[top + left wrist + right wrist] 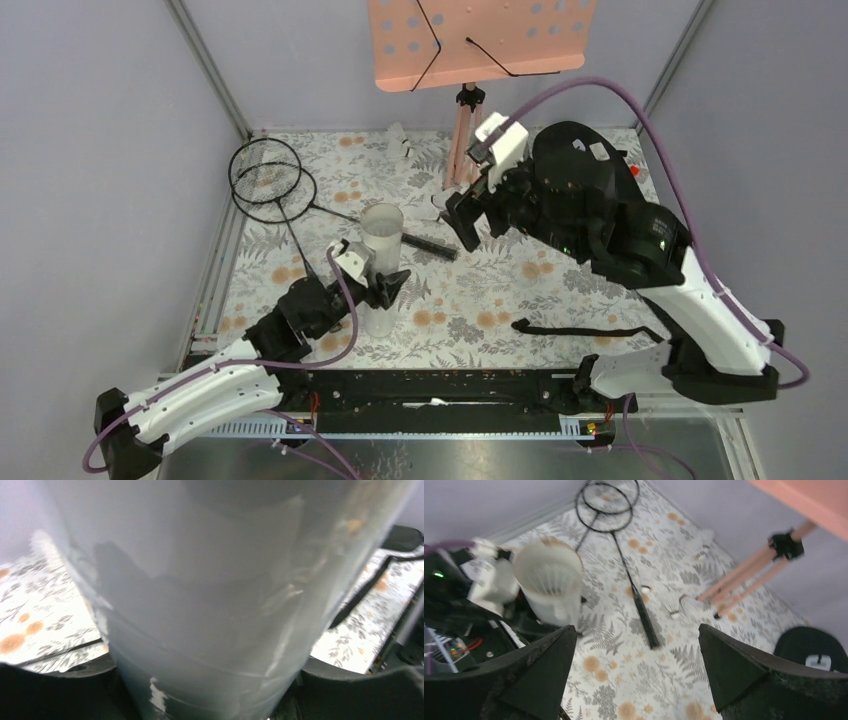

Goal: Pack up the badminton gear
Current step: Place the shuttlecock at the shuttle tube, then pick up the shuttlecock at the center of the board.

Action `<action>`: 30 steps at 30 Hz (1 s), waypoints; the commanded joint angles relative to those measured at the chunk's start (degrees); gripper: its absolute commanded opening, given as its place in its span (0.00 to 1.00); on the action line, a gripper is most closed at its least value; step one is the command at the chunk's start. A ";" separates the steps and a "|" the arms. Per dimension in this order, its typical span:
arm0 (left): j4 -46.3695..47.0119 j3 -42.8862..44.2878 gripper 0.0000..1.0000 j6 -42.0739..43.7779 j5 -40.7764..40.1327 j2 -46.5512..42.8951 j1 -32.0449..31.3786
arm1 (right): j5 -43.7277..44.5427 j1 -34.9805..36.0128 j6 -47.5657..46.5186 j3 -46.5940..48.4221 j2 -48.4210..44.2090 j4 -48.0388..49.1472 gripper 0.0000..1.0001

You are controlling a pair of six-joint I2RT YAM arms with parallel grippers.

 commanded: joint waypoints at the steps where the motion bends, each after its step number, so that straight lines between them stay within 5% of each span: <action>1: -2.70 -0.31 0.49 -4.12 -15.64 -1.94 0.16 | 11.36 -1.11 3.06 -21.70 -6.74 17.35 1.00; 6: -6.04 -0.65 0.48 -8.25 -27.50 -5.28 0.21 | 12.28 -8.49 20.52 -35.96 -8.56 24.49 1.00; 11: -8.77 -0.70 0.48 -10.42 -32.35 -9.29 0.21 | 18.41 -10.49 25.80 -36.08 3.08 25.40 0.99; 18: -10.40 -2.42 0.49 -12.35 -31.45 -11.25 0.18 | 18.41 -13.25 25.80 -25.23 25.79 25.40 0.99; 30: -10.02 -2.84 0.48 -12.10 -29.31 -10.52 0.19 | 18.41 -16.63 25.80 7.91 57.13 25.40 0.99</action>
